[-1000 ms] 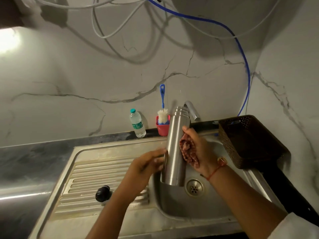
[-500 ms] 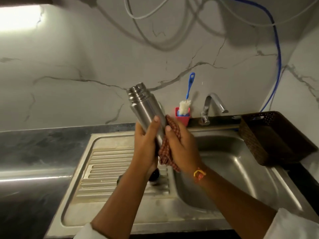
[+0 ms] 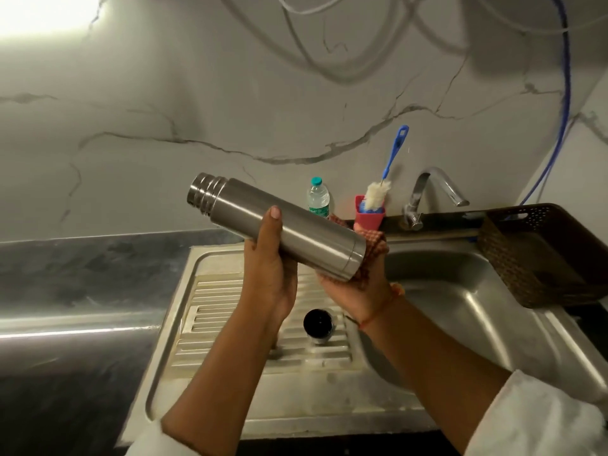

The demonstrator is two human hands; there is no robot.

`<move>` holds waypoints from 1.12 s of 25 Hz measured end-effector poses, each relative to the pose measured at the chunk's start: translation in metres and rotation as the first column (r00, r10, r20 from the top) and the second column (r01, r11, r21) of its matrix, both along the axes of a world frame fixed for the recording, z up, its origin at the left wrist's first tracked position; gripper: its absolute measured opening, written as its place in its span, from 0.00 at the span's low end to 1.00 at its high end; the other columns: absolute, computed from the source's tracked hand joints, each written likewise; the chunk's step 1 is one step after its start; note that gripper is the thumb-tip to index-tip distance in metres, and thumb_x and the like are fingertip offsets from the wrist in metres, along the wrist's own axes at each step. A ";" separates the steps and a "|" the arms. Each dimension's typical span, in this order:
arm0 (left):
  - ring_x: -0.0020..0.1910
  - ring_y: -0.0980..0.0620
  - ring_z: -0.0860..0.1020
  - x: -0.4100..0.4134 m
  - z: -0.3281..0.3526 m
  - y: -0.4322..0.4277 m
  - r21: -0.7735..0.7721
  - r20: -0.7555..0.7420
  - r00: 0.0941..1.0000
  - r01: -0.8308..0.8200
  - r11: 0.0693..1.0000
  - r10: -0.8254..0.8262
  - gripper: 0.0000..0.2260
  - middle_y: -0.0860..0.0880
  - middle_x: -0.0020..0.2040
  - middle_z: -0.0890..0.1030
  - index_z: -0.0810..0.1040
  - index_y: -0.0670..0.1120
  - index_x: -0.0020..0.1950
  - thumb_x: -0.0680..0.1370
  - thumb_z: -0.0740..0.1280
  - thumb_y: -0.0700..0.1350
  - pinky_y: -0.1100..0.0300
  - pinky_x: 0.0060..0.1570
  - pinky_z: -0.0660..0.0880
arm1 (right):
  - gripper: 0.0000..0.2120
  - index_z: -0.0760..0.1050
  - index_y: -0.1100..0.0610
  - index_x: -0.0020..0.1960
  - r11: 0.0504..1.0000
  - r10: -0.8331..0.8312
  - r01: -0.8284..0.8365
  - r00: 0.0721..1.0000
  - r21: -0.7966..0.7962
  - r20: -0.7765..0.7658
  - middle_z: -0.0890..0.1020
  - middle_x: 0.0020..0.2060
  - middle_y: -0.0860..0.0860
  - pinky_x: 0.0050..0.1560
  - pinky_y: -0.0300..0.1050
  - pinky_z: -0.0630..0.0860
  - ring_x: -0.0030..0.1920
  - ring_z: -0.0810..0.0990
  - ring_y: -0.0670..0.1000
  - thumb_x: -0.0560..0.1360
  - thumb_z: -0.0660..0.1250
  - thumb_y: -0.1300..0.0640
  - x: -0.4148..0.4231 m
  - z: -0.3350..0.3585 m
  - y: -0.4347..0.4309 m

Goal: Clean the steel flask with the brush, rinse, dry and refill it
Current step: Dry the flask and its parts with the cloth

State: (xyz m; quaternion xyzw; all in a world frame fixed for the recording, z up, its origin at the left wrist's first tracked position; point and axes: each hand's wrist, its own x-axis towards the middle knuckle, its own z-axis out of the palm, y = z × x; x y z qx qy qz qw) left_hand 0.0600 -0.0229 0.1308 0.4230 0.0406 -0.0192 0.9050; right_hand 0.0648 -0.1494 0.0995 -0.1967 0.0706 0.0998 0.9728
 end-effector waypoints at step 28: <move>0.54 0.56 0.78 0.058 -0.147 0.051 0.832 -0.032 0.998 -0.003 0.554 0.052 0.32 0.55 0.57 0.78 0.71 0.52 0.64 0.66 0.83 0.42 0.61 0.50 0.75 | 0.24 0.76 0.64 0.63 0.916 0.039 -0.168 0.940 -0.363 -0.339 0.80 0.58 0.66 0.64 0.73 0.69 0.62 0.77 0.69 0.72 0.70 0.52 0.019 -0.063 -0.021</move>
